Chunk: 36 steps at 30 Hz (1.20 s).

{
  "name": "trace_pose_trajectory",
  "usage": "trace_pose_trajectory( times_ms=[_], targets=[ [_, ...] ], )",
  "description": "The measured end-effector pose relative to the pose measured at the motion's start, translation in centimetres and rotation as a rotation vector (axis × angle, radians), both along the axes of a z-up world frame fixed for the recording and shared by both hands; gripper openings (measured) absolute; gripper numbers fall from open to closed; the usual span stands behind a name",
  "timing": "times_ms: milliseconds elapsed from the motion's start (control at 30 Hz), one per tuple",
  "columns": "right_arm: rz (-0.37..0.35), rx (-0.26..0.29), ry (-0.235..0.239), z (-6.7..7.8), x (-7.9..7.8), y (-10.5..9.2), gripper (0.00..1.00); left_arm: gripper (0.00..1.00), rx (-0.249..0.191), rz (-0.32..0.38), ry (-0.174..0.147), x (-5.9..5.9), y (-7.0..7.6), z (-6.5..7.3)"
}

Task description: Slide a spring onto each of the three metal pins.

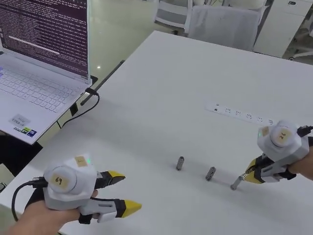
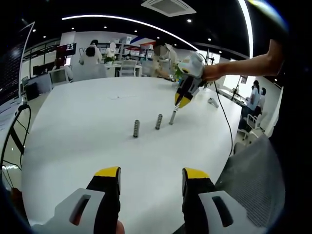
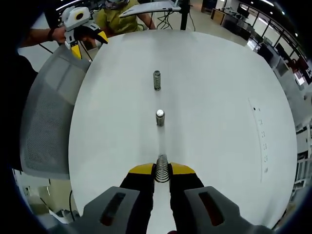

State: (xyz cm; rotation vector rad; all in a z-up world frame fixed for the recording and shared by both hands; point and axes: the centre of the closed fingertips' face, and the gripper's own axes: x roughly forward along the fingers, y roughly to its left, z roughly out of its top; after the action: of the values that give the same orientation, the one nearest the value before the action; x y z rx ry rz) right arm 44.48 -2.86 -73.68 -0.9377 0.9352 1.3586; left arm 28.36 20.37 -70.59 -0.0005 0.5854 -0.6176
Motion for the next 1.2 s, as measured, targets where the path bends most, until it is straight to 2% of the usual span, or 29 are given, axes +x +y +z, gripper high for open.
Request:
trace_pose_trajectory(
  times_ms=[400, 600, 900, 1200],
  targets=[
    [0.026, -0.018, 0.006, -0.6, 0.0, 0.4, 0.09, 0.46, -0.001, 0.006, -0.008, 0.2, 0.2, 0.4],
    [0.045, -0.042, 0.003, -1.0, 0.0, 0.4, 0.09, 0.46, -0.005, 0.015, -0.02, 0.4, 0.4, 1.0],
    [0.071, -0.069, 0.002, -1.7, -0.2, 0.5, 0.09, 0.46, -0.002, 0.021, -0.021, 0.4, 0.7, 1.1],
    [0.09, -0.1, 0.008, -3.0, 0.1, 0.6, 0.09, 0.46, 0.002, 0.03, -0.029, 0.6, 1.1, 1.5]
  ],
)
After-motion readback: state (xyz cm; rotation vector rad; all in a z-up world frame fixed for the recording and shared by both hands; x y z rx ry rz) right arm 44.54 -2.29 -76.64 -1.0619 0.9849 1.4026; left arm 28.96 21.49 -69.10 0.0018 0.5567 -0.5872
